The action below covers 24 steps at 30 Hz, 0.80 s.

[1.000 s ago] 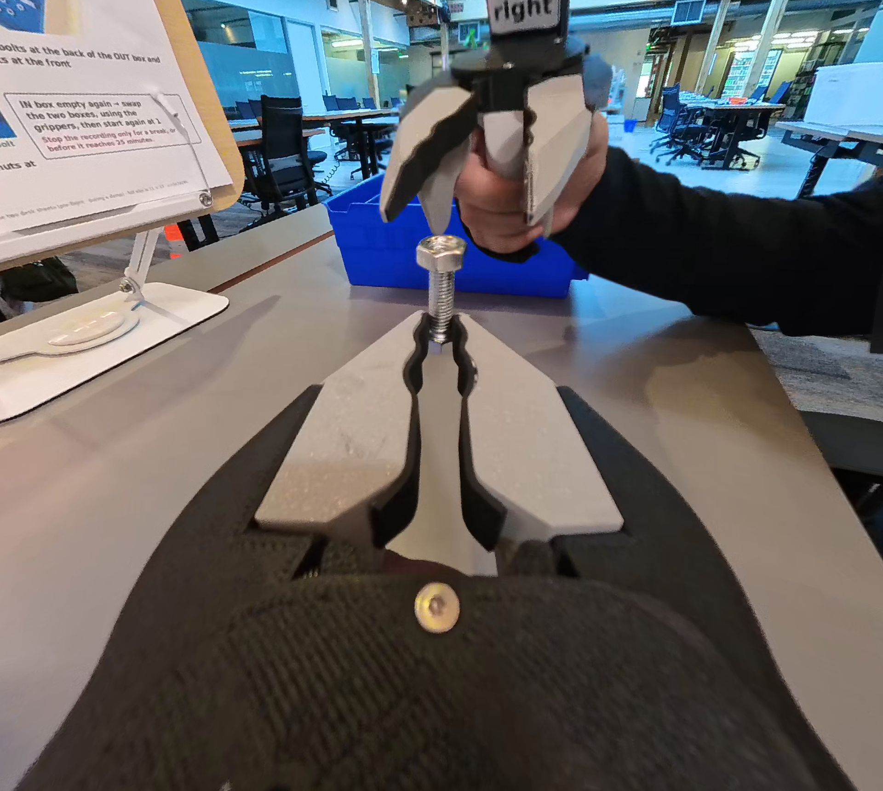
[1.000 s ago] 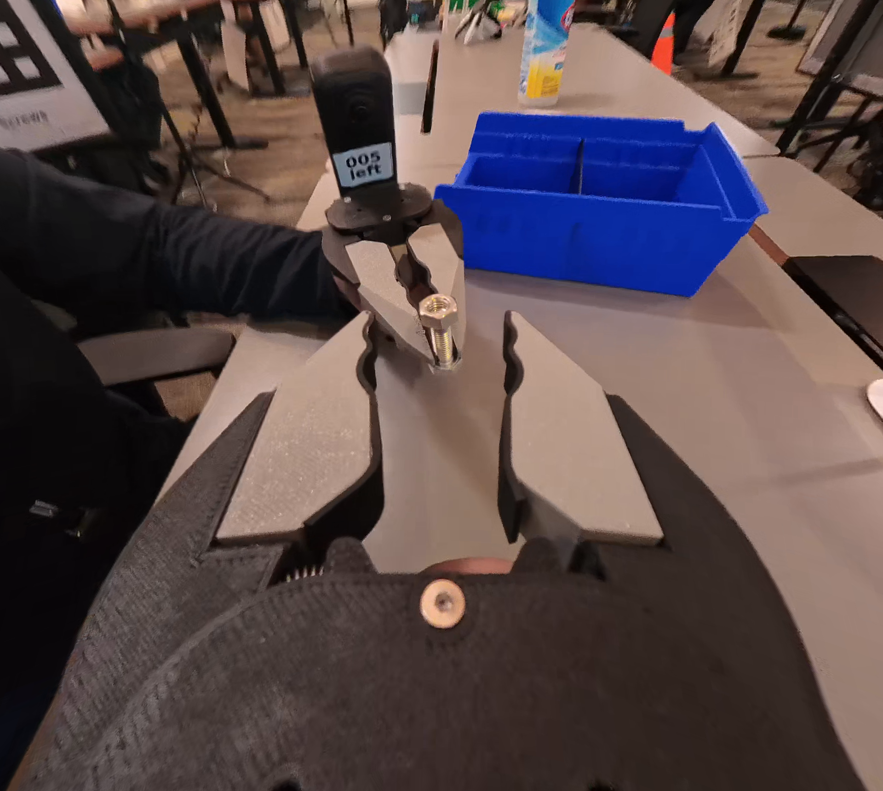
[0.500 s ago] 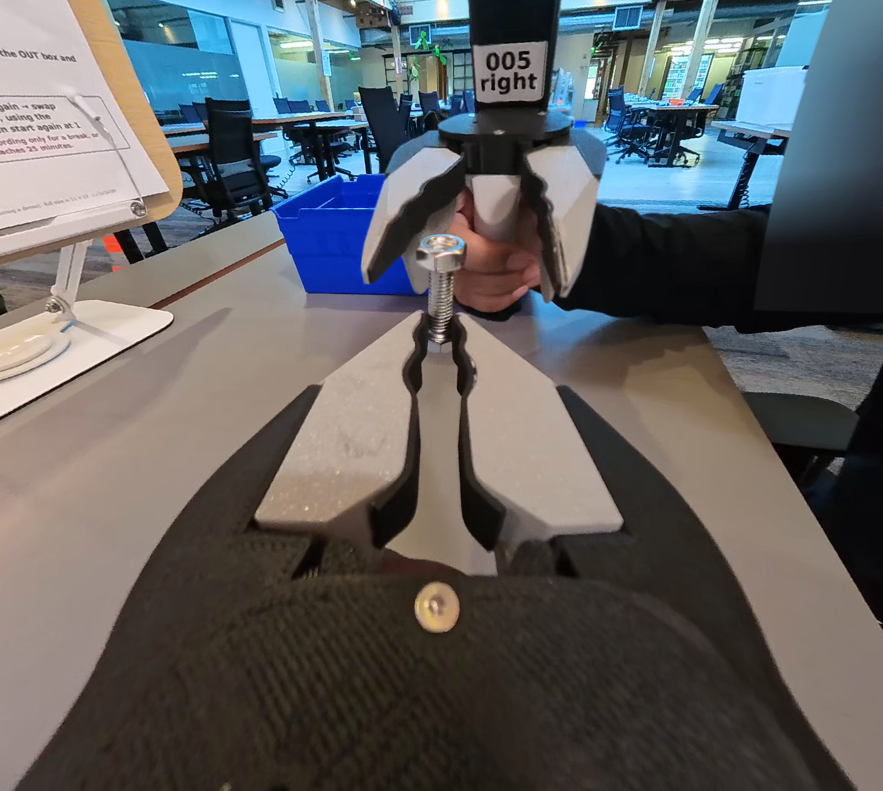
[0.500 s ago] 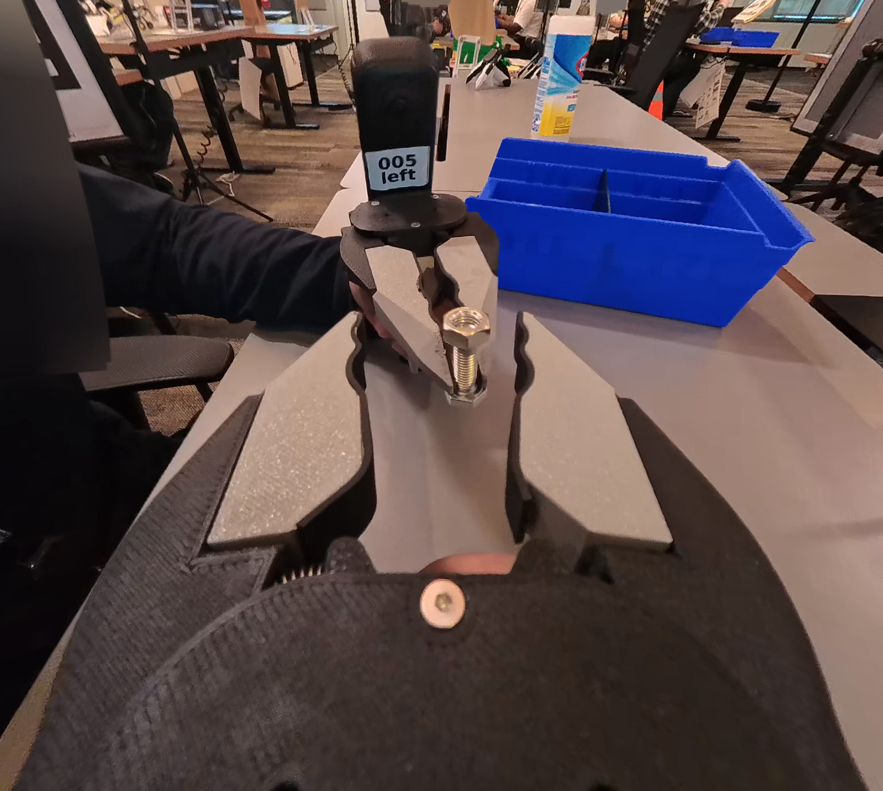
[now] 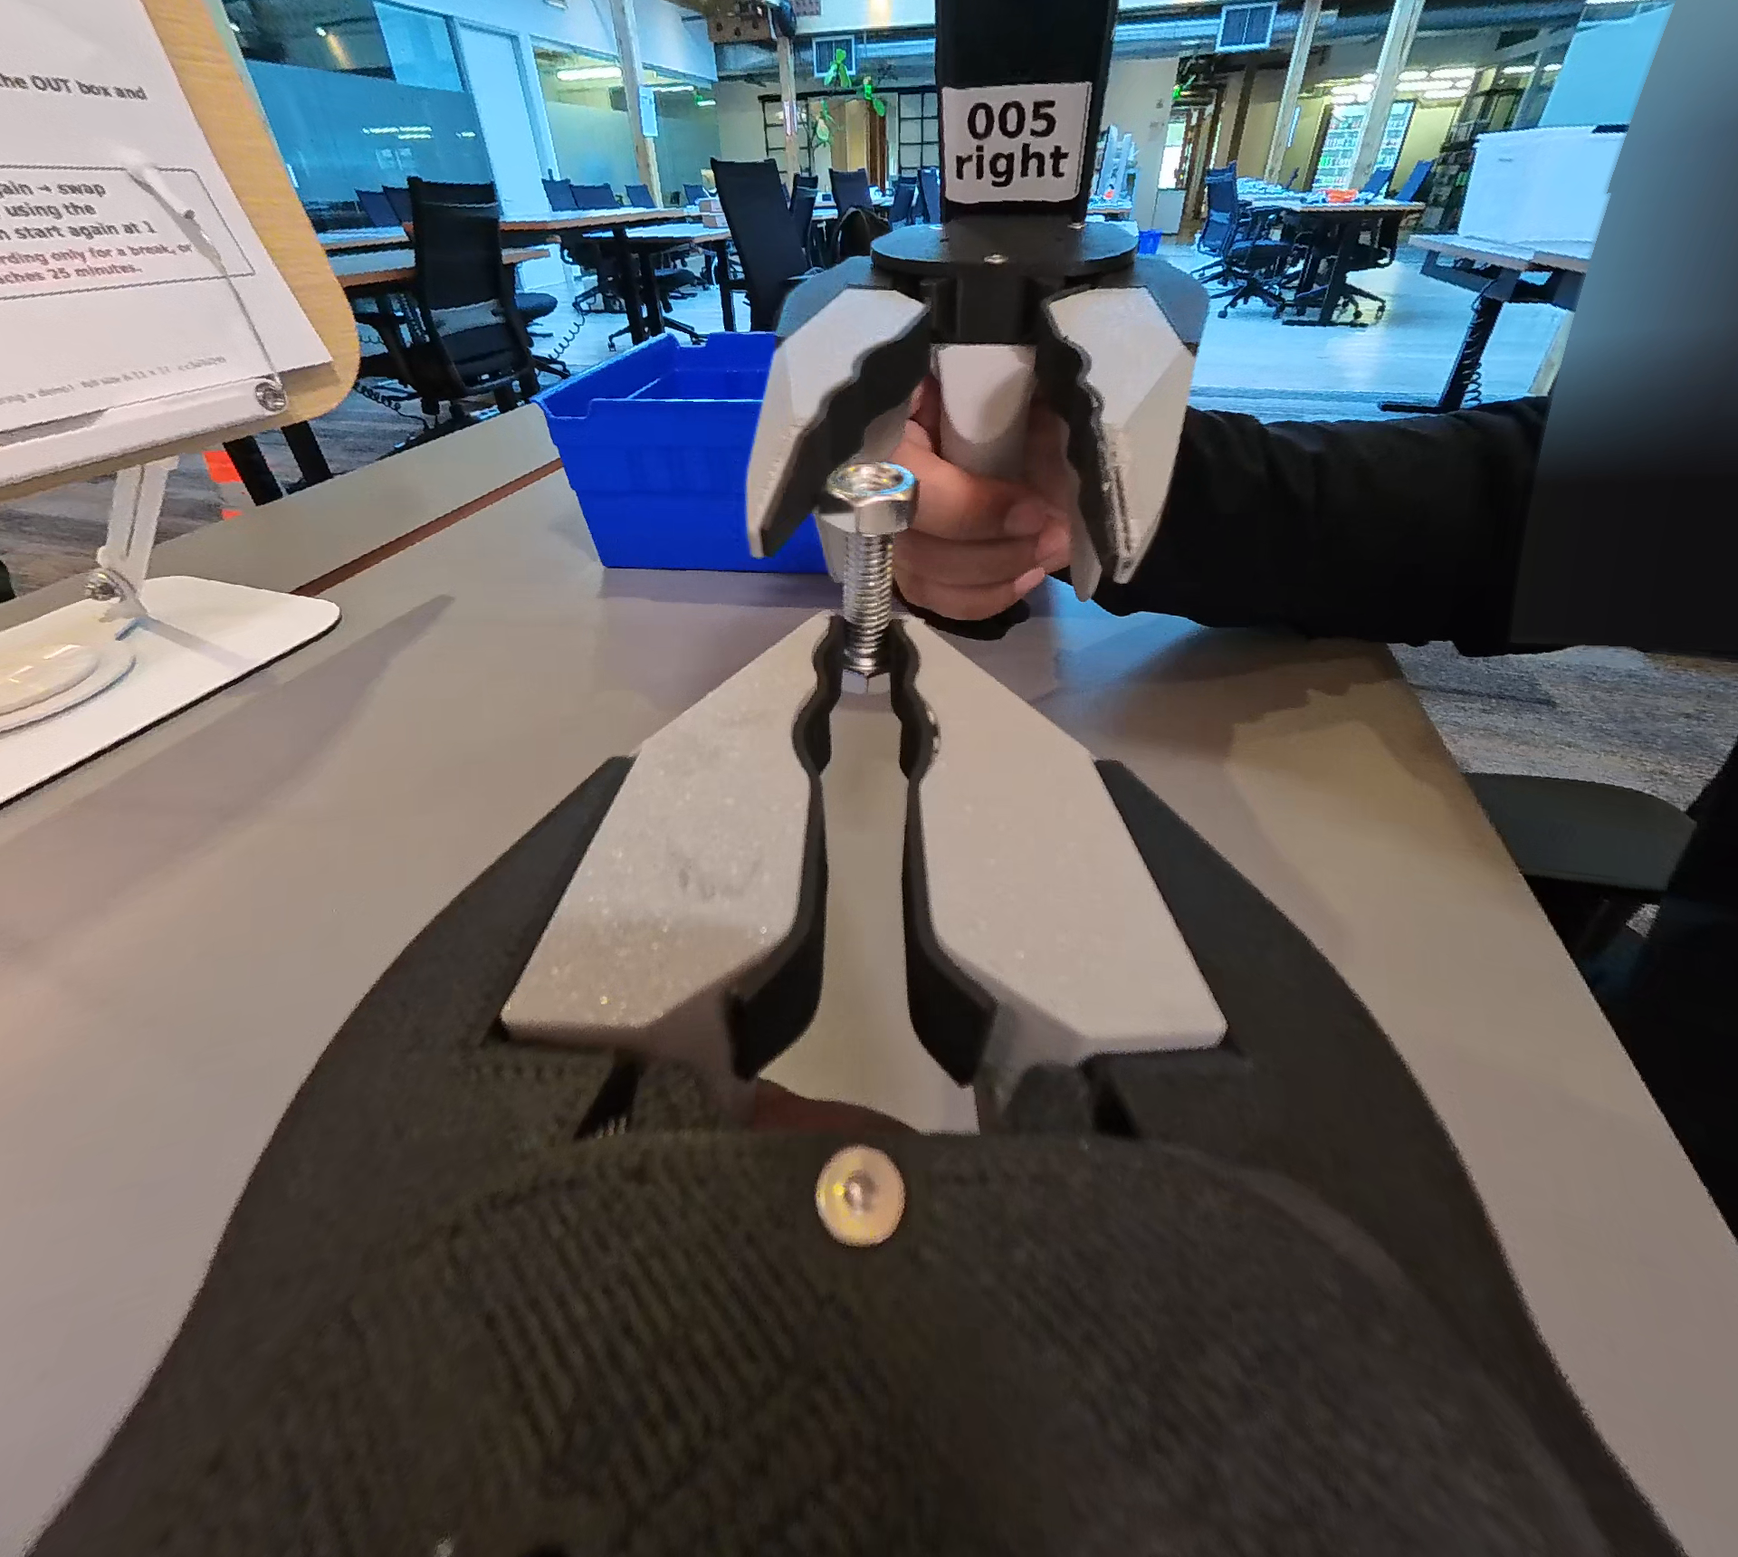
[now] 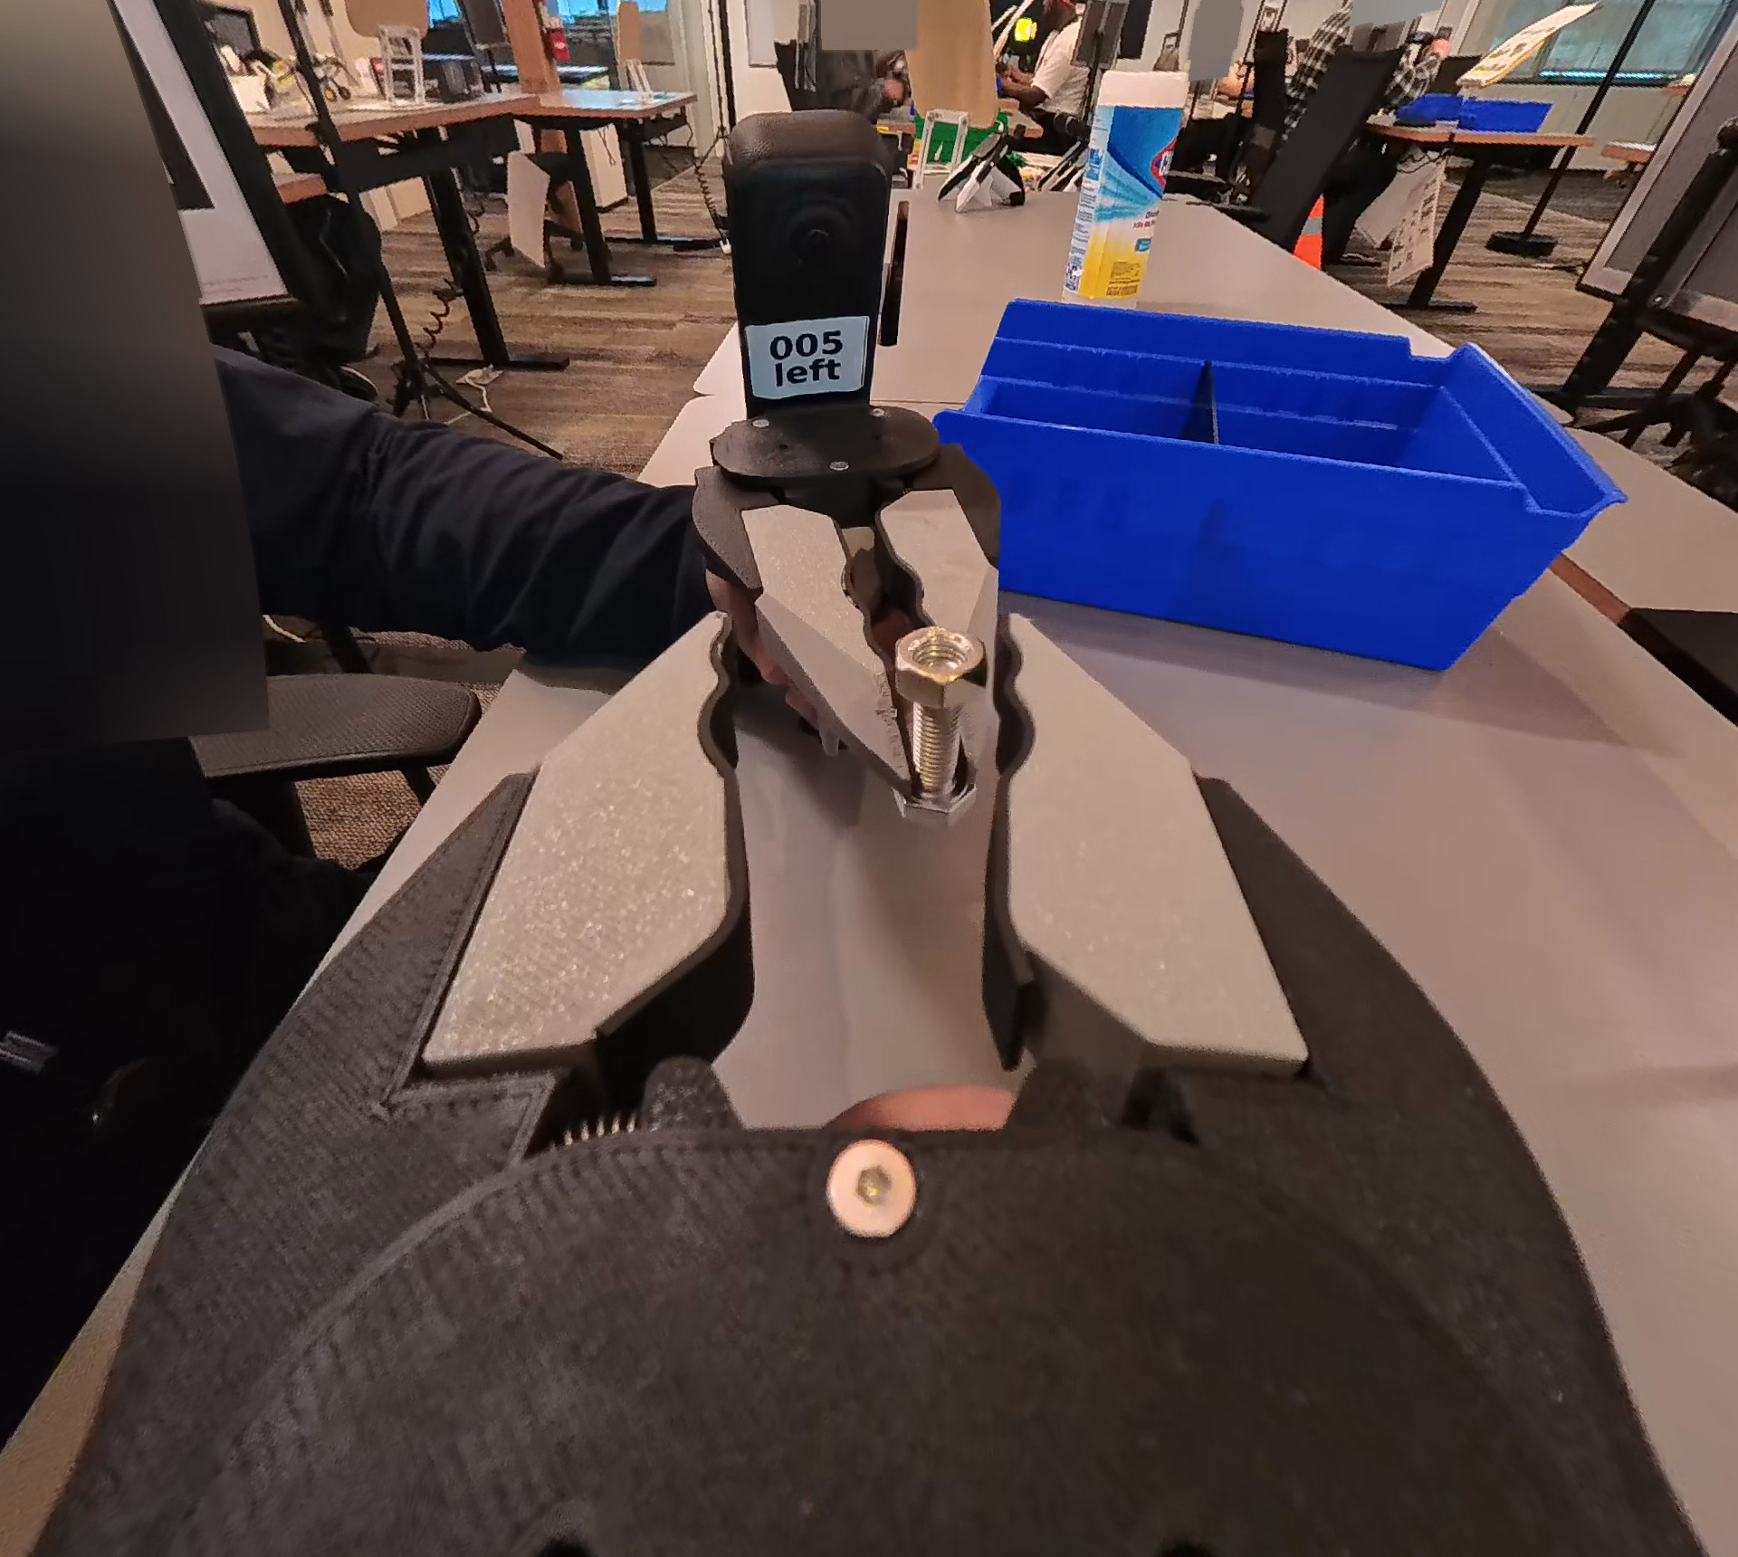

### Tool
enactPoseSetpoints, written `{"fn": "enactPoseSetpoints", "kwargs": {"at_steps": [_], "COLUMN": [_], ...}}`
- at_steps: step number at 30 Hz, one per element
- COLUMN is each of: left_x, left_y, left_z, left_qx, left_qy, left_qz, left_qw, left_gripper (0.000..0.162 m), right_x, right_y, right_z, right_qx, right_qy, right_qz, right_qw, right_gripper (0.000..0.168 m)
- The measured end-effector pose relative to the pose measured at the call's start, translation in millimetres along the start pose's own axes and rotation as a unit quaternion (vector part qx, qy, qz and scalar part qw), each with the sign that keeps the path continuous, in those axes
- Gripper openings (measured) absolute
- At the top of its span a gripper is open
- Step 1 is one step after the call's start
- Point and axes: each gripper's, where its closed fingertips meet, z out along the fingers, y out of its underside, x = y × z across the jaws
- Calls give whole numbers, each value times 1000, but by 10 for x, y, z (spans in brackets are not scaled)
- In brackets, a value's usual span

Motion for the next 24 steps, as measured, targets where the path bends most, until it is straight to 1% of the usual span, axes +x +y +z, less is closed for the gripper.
{"fn": "enactPoseSetpoints", "kwargs": {"at_steps": [7,14,17,22,24], "left_x": [-35,-172,-197,-133,-110], "left_y": [1,1,-14,8,23], "left_z": [-8,-42,-55,-33,-16], "left_qx": [1,2,5,-4,-7], "left_qy": [-7,-41,-47,-31,-26], "left_qz": [-5,-10,-13,-11,-9], "left_qw": [1000,999,999,999,1000], "left_gripper": [7,7,6,6,6], "right_x": [25,115,167,255,245], "right_y": [8,19,30,-14,6], "right_z": [-15,-59,-82,-99,-88], "right_qx": [-3,-7,-12,3,-1], "right_qy": [5,25,38,62,59], "right_qz": [1,1,-2,5,3], "right_qw": [1000,1000,999,998,998], "right_gripper": [51,54,47,45,38]}}
